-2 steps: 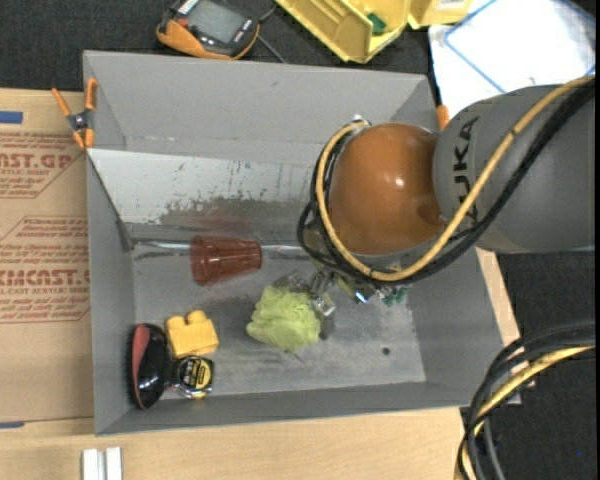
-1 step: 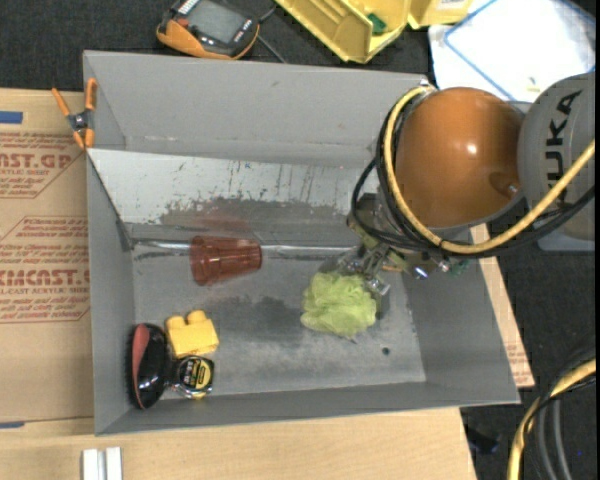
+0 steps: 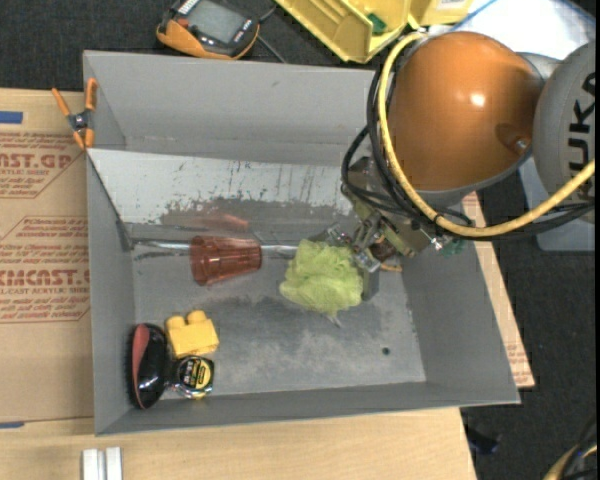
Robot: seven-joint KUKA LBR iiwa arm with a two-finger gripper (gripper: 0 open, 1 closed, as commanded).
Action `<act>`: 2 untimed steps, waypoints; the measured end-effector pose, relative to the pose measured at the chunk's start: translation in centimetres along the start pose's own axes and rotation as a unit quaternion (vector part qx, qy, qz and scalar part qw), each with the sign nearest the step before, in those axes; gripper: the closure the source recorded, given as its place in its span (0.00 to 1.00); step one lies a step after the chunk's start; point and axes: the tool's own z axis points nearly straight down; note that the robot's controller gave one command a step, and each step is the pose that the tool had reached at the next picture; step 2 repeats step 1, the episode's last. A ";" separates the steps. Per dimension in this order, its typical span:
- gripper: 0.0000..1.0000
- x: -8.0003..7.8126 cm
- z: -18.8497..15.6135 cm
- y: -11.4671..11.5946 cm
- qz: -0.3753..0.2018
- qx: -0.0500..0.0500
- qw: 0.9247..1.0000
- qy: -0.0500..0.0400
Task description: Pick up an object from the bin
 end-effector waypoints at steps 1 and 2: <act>1.00 1.9 7.9 -2.4 -0.072 -0.002 0.997 0.004; 1.00 1.9 7.9 -2.4 -0.072 -0.002 0.997 0.004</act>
Offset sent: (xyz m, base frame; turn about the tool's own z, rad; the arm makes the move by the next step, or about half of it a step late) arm 0.0013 0.0207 -0.0323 0.1731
